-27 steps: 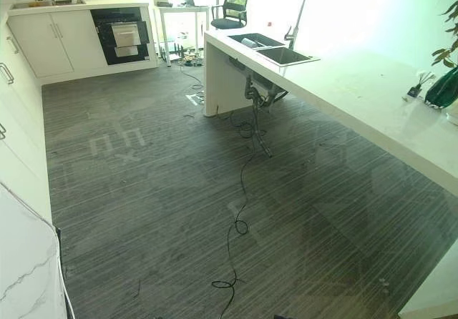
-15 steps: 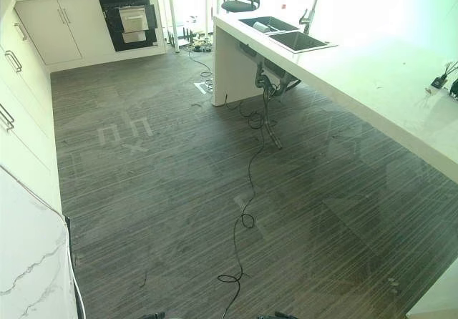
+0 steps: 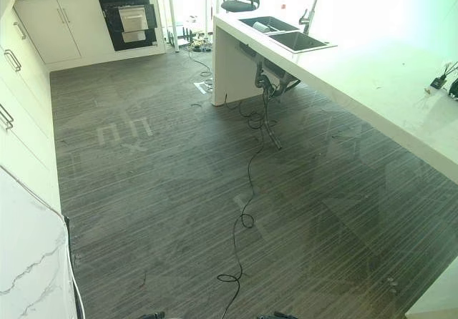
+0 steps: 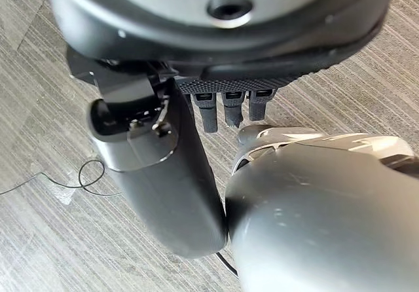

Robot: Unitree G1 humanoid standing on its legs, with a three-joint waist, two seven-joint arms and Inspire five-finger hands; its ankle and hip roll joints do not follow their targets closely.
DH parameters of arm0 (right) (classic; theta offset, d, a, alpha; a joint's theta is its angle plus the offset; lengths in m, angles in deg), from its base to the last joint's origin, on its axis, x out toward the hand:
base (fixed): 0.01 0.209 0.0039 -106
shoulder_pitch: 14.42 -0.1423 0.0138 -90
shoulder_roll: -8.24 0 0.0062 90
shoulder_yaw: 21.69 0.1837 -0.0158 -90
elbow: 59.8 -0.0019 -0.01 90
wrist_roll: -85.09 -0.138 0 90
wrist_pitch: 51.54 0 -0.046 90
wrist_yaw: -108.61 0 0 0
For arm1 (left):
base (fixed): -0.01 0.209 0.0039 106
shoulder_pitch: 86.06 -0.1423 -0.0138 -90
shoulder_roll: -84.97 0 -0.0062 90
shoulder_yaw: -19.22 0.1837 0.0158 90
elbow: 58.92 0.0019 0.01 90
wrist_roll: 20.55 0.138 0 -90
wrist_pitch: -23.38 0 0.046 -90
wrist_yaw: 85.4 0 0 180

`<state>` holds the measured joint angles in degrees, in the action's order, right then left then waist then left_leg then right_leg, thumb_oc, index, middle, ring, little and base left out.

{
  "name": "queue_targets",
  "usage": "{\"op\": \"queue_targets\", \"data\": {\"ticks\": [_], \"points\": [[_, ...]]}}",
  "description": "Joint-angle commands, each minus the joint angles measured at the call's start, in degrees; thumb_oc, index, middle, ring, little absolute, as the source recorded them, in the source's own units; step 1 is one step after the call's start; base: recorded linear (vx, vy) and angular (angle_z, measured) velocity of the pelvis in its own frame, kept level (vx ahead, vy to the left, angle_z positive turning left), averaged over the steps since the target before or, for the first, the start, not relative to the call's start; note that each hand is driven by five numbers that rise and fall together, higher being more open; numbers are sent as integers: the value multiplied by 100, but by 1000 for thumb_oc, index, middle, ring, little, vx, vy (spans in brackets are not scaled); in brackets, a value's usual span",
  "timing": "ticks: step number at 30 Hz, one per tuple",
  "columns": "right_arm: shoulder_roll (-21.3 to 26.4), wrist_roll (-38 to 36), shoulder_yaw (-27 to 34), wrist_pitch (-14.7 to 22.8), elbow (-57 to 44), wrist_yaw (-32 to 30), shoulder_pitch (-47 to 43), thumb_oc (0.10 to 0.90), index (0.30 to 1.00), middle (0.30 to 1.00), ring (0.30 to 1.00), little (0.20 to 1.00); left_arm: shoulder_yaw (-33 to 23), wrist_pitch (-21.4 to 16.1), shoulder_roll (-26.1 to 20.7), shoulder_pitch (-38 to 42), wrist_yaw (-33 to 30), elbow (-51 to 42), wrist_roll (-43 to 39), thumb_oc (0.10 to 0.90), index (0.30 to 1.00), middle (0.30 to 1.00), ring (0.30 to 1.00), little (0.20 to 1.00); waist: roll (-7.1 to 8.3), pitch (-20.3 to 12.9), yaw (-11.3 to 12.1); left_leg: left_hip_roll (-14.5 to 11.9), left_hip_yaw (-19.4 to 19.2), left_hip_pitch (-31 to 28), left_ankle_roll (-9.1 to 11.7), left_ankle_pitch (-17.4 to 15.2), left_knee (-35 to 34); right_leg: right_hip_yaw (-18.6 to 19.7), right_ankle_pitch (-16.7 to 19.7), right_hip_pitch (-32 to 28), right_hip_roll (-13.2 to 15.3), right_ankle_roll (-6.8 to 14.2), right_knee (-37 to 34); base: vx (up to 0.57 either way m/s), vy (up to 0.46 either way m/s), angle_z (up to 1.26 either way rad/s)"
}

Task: Place the dishes in the dishwasher.

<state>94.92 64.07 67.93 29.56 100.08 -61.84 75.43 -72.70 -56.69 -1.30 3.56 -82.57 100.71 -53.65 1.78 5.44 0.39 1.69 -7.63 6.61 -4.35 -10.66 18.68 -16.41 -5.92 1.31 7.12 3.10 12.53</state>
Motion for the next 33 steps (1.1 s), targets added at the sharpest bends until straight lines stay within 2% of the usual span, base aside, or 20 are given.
{"op": "queue_targets", "data": {"ticks": [1,2,6,7,10,12,14,15,16,17,19,20,21,22,23,26,27,29,32,33], "points": [[184,-302,-129,356,-252,238,93,800,900,900,900,900,0,-259,112,66,183,-345,-328,800,900,900,900,900,-203,-123,55,-479,-458,-554,540,-647,-149,-67,-790,-54,-52,201,466,15,-112,2],[228,-598,-124,459,-729,254,102,800,900,900,900,900,12,-359,124,49,187,-689,-465,800,900,900,900,900,-201,-98,52,-478,-441,-547,542,-638,-149,-75,-784,-51,-55,195,466,-2,-99,2],[316,-680,-78,778,-1510,299,227,800,900,900,900,900,-67,-656,90,-87,15,-1308,-705,800,900,900,900,900,-196,-38,30,-476,-388,-521,562,-614,-149,-63,-782,-26,-85,172,466,-5,-108,5],[348,-704,-79,824,-1853,305,282,800,900,900,900,900,-120,-867,61,-163,-18,-1574,-716,800,900,900,900,900,-192,-20,27,-465,-359,-529,573,-606,-149,-39,-784,-21,-110,158,466,24,-97,4],[373,-774,-79,811,-2334,307,363,800,900,900,900,900,-157,-1116,62,-280,10,-1919,-664,800,900,900,900,900,-181,13,42,-458,-328,-554,577,-580,-149,-11,-793,-24,-143,132,466,24,-101,4],[412,-711,-128,782,-2933,237,424,800,900,900,900,900,-140,-1385,80,-391,36,-2233,-731,800,900,900,900,900,-150,94,70,-463,-352,-607,626,-427,-149,-6,-793,-40,-182,69,466,46,-159,5],[467,-696,-157,775,-3486,219,480,800,900,900,900,900,-179,-1624,114,-469,82,-2506,-783,800,900,900,900,900,-40,271,100,-385,-401,-701,696,-110,-149,83,-780,-83,-160,-3,466,71,-172,2],[516,-736,-157,748,-3825,204,503,800,900,900,900,900,-158,-1736,114,-487,89,-2680,-737,800,900,900,900,900,144,455,195,-264,-376,-684,796,614,-149,208,-767,-124,-47,-67,466,40,-178,-3],[538,-712,-155,789,-3930,235,512,800,900,900,900,900,-145,-1806,111,-496,58,-2749,-679,800,900,900,900,900,191,541,225,-249,-323,-514,823,746,118,241,-761,-133,-27,-100,466,5,-209,-9],[591,-636,-131,854,-4225,316,553,800,900,900,900,900,-131,-1934,88,-583,113,-2993,-640,800,900,900,900,900,222,732,276,-273,-263,20,852,813,1031,247,-731,-130,-30,-184,466,-15,-124,4],[585,-635,-95,934,-4460,380,618,800,900,900,900,900,-103,-2006,72,-655,135,-3242,-607,800,900,900,900,900,242,863,288,-384,-370,155,859,902,903,256,-703,-167,-59,-184,466,104,-60,36],[563,-618,-88,980,-4645,365,684,800,900,900,900,900,-60,-2025,61,-723,169,-3412,-590,800,900,900,900,900,215,914,266,-503,-460,-7,940,889,116,269,-830,-303,-126,-116,466,234,11,24],[556,-625,-80,1006,-4723,388,727,800,900,900,900,900,-48,-2034,77,-772,189,-3487,-586,800,900,900,900,900,174,935,252,-597,-512,10,952,857,-149,256,-869,-354,-172,-86,466,299,107,16],[542,-608,-68,1033,-4875,435,802,800,900,900,900,900,-21,-2043,97,-852,195,-3626,-565,800,900,900,900,900,36,943,219,-882,-499,363,1033,772,-149,253,-937,-395,-337,-58,466,224,152,15],[580,-577,-20,1089,-5076,544,991,800,900,900,900,900,25,-2018,125,-1032,251,-3801,-651,800,900,900,900,900,-127,886,211,-1135,-347,741,1130,939,-149,271,-962,-401,-558,-99,466,217,148,39],[659,-540,18,1222,-5285,699,1152,800,900,900,900,900,0,-2040,182,-1212,449,-3983,-796,800,900,900,900,900,-210,894,257,-1222,-104,1009,1257,1173,-149,489,-1173,-642,-799,-148,466,356,192,-9],[730,-516,-79,1265,-5404,700,1073,800,900,900,900,900,9,-2017,145,-1188,489,-4161,-882,800,900,900,900,900,-192,811,299,-1181,-206,970,1147,827,-149,479,-1261,-792,-674,-68,466,372,262,-55],[732,-519,-90,1274,-5499,706,1077,800,900,900,900,900,28,-1995,92,-1141,484,-4238,-895,800,900,900,900,900,-165,762,307,-1142,-286,919,1060,699,-149,462,-1286,-876,-580,-9,466,291,203,-58],[704,-596,-167,1244,-5753,621,1062,800,900,900,900,900,71,-1810,-77,-1010,457,-4427,-853,800,900,900,900,900,-76,613,403,-937,-134,863,872,505,-149,400,-1294,-1074,-367,181,466,301,160,-29],[655,-671,-181,1214,-5963,518,1048,800,900,900,900,900,102,-1608,-217,-874,544,-4583,-780,800,900,900,900,900,-7,507,457,-833,-108,816,733,416,-149,256,-1223,-1163,-194,314,466,301,160,-5]]}}
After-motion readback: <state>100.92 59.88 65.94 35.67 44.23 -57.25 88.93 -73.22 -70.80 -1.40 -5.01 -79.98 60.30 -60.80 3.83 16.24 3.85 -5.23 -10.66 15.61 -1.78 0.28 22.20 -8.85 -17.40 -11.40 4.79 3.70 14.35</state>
